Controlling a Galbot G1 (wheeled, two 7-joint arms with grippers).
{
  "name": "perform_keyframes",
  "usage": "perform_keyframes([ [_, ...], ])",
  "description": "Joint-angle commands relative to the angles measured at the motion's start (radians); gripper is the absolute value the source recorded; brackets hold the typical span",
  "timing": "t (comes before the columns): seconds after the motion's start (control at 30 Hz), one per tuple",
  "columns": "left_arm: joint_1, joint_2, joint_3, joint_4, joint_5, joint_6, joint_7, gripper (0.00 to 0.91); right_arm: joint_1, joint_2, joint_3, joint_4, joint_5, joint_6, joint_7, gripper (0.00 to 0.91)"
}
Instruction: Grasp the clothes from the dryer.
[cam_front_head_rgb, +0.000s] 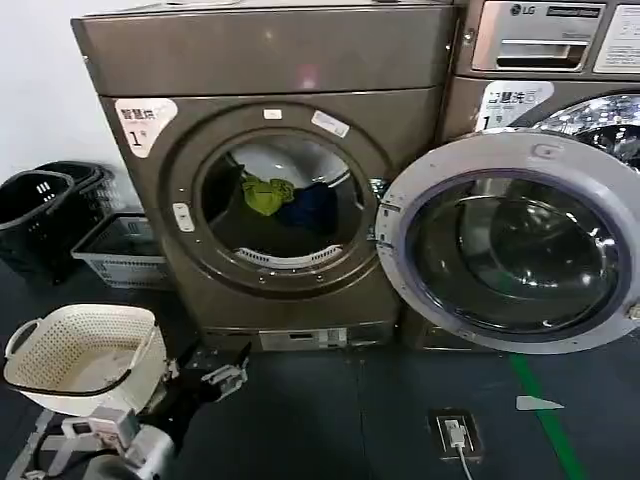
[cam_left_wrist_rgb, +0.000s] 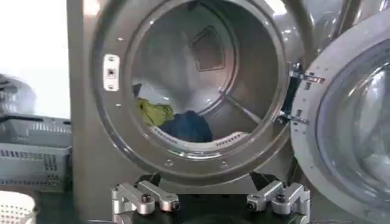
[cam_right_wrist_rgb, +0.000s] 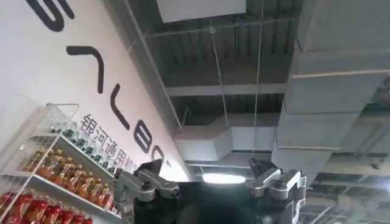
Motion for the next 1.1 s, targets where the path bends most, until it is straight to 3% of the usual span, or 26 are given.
perform_keyframes([
  [0.03, 0.002, -0.001, 0.012, 0.0, 0.003, -0.001, 0.001, 0.907, -0.001, 0.001, 0.002, 0.002, 0.001, 0.001, 0.0, 0.907],
  [0.33, 0.009, -0.008, 0.034, 0.0, 0.022, -0.009, 0.006, 0.907, 0.009, -0.001, -0.006, 0.003, 0.001, 0.006, 0.005, 0.907],
  [0.8, 0.004, 0.008, 0.027, -0.033, 0.019, -0.067, 0.033, 0.907, 0.021, 0.006, -0.01, 0.028, 0.112, 0.019, 0.009, 0.907],
  [1.1, -0.003, 0.019, 0.028, -0.034, 0.015, -0.081, 0.037, 0.907, -0.015, 0.007, 0.023, 0.012, 0.098, 0.019, 0.019, 0.907],
])
